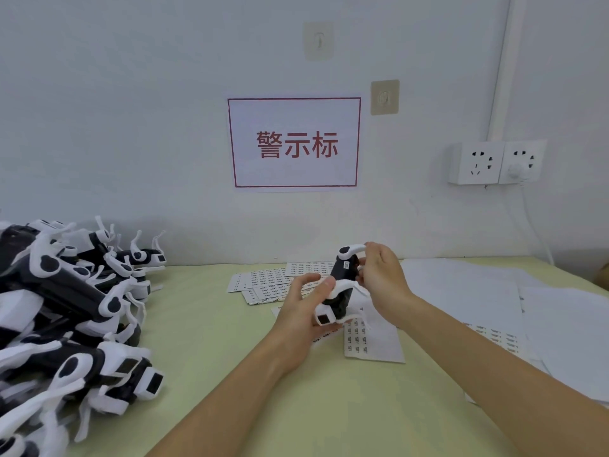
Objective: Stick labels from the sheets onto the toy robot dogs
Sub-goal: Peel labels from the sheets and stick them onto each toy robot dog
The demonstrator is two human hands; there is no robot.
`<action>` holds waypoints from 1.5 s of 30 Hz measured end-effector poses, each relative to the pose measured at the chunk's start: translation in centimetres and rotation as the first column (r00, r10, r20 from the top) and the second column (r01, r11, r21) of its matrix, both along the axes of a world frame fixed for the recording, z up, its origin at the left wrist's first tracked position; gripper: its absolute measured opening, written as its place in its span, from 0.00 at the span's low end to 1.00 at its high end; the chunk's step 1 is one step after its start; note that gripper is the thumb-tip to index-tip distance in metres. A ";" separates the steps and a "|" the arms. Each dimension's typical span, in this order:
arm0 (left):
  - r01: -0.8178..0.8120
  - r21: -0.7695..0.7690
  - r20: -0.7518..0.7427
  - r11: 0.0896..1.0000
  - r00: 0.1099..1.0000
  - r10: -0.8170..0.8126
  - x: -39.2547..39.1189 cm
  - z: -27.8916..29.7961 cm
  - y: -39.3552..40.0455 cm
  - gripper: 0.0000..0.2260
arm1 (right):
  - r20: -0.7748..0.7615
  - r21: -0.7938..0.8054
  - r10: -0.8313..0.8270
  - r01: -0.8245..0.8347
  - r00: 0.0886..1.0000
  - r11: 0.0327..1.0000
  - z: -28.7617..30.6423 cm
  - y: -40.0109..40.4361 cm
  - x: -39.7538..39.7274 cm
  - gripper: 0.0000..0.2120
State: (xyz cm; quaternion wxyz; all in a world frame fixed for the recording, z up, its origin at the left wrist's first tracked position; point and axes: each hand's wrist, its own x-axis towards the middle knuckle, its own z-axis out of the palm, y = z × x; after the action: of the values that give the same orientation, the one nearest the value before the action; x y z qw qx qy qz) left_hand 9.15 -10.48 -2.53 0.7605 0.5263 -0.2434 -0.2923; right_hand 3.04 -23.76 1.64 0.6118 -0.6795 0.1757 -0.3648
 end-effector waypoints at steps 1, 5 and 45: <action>0.013 0.002 -0.002 1.000 1.000 -0.013 0.1 0.0 0.0 0.28 | -0.007 -0.002 0.009 -0.009 1.000 1.000 0.0 0.1 0.1 0.29; -0.040 -0.011 -0.038 0.999 0.998 0.040 0.3 -0.2 0.1 0.20 | -0.093 0.097 0.121 -0.112 0.988 0.989 0.9 -0.5 -0.1 0.15; -0.308 0.020 0.065 0.951 0.950 0.306 0.6 -0.1 -0.4 0.05 | -0.609 0.020 0.501 -0.620 0.615 0.784 2.2 -2.8 -2.7 0.16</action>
State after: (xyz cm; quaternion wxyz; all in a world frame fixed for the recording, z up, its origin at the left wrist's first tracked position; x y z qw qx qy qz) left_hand 9.72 -10.89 -2.64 0.7808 0.5780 -0.1772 -0.1578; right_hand 0.39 -26.56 3.85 0.5414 -0.8333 0.0961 0.0574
